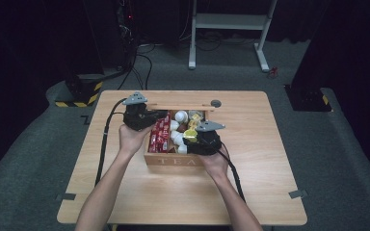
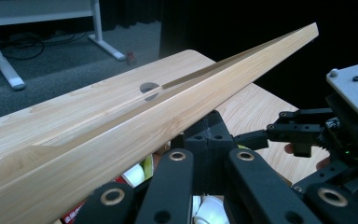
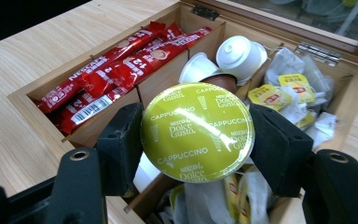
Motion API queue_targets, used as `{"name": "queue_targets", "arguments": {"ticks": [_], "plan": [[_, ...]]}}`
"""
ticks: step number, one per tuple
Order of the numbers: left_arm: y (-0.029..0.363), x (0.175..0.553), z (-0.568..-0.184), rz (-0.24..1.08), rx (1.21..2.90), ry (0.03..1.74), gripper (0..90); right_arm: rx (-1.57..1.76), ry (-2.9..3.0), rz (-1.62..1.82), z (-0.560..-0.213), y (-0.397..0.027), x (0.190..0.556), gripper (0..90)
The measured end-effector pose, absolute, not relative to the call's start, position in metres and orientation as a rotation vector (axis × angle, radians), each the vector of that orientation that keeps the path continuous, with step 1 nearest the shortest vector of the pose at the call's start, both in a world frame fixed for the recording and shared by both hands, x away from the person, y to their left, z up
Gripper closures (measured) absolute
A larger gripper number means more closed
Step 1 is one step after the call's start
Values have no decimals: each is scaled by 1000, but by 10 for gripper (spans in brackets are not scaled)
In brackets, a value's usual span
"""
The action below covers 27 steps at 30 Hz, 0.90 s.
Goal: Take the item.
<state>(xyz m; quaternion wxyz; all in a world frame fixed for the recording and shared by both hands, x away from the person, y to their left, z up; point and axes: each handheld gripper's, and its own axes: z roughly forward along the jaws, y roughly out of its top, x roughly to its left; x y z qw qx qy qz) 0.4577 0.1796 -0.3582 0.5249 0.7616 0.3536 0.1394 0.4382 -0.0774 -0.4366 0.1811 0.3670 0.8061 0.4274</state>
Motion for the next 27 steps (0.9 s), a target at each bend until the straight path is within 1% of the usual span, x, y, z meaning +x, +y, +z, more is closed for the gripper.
{"name": "queue_targets", "arguments": {"ticks": [19,27], "plan": [[180,456,-359,332,1828,846,900,1082,2199,1255,-422,-121,429,380],[179,455,-360,333,1828,846,900,1135,2168,1218,-426,-147,430,380]]}}
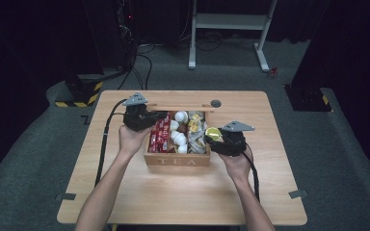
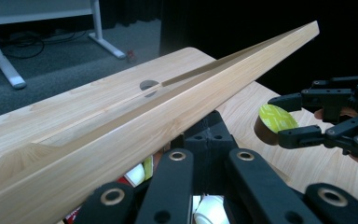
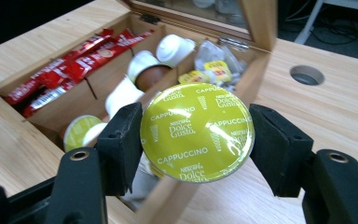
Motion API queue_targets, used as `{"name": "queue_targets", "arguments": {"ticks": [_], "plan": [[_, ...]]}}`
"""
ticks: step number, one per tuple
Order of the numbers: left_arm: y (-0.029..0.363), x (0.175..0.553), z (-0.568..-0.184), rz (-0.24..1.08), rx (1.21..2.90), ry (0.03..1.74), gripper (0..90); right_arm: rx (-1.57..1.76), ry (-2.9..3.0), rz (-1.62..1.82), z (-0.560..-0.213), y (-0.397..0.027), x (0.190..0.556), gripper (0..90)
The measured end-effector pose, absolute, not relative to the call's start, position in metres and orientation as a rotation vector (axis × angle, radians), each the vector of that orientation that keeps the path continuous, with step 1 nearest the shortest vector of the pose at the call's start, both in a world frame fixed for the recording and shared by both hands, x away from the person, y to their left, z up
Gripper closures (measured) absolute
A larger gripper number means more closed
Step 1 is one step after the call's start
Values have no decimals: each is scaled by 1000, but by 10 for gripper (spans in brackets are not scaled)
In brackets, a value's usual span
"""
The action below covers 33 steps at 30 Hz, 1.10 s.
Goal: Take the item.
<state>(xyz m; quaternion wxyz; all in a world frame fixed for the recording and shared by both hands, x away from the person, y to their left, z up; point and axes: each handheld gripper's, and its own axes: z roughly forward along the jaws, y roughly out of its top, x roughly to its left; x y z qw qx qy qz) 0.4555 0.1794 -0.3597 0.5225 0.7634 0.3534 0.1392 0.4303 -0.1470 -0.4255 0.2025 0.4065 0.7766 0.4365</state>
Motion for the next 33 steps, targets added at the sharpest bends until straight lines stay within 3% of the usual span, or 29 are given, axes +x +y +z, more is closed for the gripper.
{"name": "queue_targets", "arguments": {"ticks": [33], "plan": [[177,452,-363,341,1842,839,900,1353,2104,1032,-473,-205,446,379]]}}
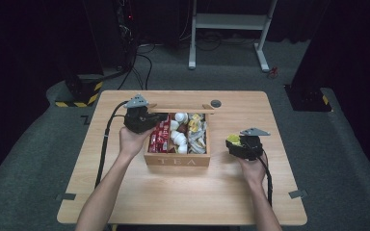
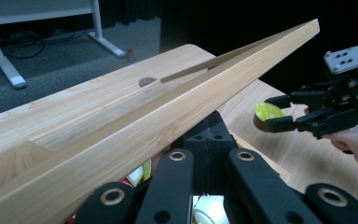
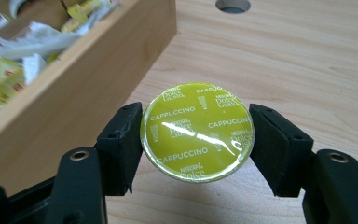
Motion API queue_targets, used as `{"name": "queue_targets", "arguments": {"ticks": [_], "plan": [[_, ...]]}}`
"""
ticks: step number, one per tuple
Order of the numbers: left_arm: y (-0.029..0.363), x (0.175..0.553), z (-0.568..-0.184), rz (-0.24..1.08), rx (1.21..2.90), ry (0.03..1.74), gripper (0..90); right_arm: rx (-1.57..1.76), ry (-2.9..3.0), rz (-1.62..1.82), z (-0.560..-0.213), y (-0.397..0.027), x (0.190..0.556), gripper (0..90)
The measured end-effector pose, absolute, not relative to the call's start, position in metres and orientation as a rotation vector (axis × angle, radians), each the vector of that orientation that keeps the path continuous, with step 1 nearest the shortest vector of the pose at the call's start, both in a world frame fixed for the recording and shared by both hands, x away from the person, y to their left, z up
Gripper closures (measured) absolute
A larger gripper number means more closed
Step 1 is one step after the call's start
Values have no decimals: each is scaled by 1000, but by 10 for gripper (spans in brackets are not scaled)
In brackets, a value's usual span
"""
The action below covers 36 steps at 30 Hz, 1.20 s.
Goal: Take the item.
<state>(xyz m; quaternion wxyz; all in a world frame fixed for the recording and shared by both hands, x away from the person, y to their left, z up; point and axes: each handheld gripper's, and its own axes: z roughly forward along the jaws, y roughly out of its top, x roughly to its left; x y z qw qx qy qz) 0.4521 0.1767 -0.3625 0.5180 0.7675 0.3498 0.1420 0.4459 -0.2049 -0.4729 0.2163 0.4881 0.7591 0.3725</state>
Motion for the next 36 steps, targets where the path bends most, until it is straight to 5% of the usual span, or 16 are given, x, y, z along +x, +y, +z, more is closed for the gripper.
{"name": "queue_targets", "arguments": {"ticks": [36], "plan": [[171,451,-362,352,1867,843,900,1393,2138,1015,-506,-194,464,368]]}}
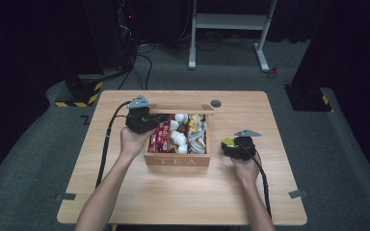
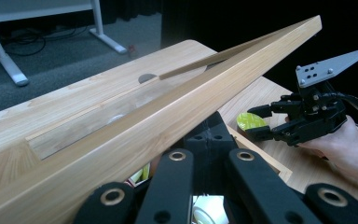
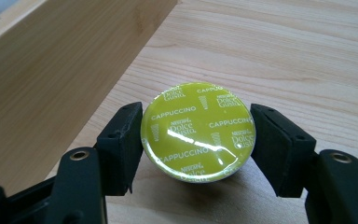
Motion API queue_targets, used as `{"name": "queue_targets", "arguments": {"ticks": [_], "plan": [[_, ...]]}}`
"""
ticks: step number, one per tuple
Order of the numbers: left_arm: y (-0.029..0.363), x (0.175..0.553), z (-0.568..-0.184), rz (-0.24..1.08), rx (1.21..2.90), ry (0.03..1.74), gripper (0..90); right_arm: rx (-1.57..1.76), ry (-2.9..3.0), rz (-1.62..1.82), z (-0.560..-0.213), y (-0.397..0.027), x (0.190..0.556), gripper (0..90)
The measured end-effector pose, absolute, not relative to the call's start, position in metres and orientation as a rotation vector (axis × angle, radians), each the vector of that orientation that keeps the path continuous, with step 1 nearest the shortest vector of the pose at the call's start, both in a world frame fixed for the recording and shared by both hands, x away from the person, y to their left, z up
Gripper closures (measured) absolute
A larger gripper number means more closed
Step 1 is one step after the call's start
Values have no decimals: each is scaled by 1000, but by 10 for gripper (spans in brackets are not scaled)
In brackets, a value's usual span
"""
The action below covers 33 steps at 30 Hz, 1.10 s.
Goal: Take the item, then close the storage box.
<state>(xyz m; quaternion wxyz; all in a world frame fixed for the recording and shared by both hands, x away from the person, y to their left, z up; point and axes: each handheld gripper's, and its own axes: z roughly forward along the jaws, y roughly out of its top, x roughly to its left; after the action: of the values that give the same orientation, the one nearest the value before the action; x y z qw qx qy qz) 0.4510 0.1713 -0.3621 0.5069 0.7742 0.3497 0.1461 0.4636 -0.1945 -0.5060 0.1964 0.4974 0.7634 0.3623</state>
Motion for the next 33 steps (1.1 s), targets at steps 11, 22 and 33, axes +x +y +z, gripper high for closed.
{"name": "queue_targets", "arguments": {"ticks": [11,22,33], "plan": [[171,451,-362,351,1868,840,900,1348,2104,1043,-497,-195,455,270],[171,451,-363,344,1862,836,900,1364,2010,1128,-487,-227,438,386],[172,449,-366,334,1859,827,900,1460,1975,1031,-500,-259,427,393]]}}
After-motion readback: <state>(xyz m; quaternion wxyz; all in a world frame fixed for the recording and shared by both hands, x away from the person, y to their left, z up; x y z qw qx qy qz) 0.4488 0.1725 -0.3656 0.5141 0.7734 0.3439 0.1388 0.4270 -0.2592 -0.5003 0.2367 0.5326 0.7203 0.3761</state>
